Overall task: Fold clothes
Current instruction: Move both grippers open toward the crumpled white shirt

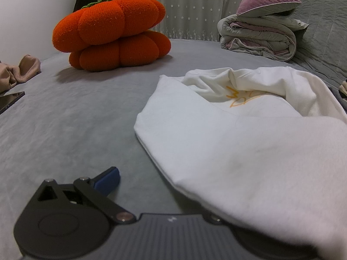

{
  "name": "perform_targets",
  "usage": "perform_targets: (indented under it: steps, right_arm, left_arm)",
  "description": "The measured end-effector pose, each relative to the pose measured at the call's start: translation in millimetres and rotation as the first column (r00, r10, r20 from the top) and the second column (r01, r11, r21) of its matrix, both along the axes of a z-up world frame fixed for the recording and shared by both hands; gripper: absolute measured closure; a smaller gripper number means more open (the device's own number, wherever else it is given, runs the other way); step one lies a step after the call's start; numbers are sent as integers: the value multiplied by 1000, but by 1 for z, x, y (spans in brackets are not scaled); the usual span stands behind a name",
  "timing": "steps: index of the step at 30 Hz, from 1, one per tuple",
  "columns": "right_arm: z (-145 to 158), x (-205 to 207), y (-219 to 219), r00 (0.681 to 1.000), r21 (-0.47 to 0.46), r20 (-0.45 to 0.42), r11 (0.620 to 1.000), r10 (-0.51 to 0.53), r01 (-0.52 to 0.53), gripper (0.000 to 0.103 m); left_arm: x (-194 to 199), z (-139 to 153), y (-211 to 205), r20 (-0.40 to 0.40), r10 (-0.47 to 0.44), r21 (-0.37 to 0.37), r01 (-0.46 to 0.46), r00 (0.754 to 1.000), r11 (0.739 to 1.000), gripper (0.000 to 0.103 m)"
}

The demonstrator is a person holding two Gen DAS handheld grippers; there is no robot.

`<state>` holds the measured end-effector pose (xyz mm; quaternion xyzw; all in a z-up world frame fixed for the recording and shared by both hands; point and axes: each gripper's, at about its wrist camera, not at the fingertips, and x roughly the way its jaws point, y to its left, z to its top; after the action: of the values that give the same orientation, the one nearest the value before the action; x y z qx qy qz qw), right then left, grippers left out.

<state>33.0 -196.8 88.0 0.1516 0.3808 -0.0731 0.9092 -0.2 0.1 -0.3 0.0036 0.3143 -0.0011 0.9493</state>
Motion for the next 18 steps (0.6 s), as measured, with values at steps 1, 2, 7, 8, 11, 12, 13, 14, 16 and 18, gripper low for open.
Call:
perform_targets:
  steps: [1, 2, 7, 8, 11, 12, 13, 14, 16, 18]
  right_arm:
    - [0, 0, 0, 1000, 6, 0, 1000, -3, 3, 0]
    - [0, 0, 0, 1000, 12, 1, 1000, -5, 5, 0]
    - [2, -1, -3, 1000, 20, 7, 1000, -2, 2, 0]
    - [3, -2, -2, 1000, 9, 6, 1000, 0, 0, 0]
    - [0, -2, 1, 1000, -5, 6, 1000, 2, -2, 0]
    - [0, 0, 2, 1000, -8, 0, 1000, 3, -3, 0]
    - [0, 1, 3, 1000, -10, -3, 1000, 3, -3, 0]
    - [0, 1, 3, 1000, -11, -4, 1000, 4, -4, 0]
    - [0, 1, 3, 1000, -11, -6, 1000, 9, -9, 0]
    - [0, 0, 3, 1000, -10, -8, 1000, 14, -14, 0]
  left_arm:
    - [0, 0, 0, 0, 0, 9, 0, 1000, 1000, 0]
    - [0, -1, -1, 0, 0, 8, 0, 1000, 1000, 0]
    - [-1, -2, 0, 0, -1, 3, 1, 1000, 1000, 0]
    - [-2, -1, 0, 0, 0, 0, 0, 1000, 1000, 0]
    - [-1, -1, -1, -4, -3, -4, 3, 1000, 1000, 0]
    - [-1, 1, 0, -15, -11, -3, 11, 1000, 1000, 0]
    - [0, 2, 1, -26, -19, -2, 19, 999, 1000, 0]
    - [0, 4, 2, -36, -27, -1, 27, 999, 1000, 0]
    - [1, 7, 4, -58, -42, 0, 42, 997, 999, 0]
    - [-2, 10, 7, -83, -45, 11, 46, 996, 999, 0]
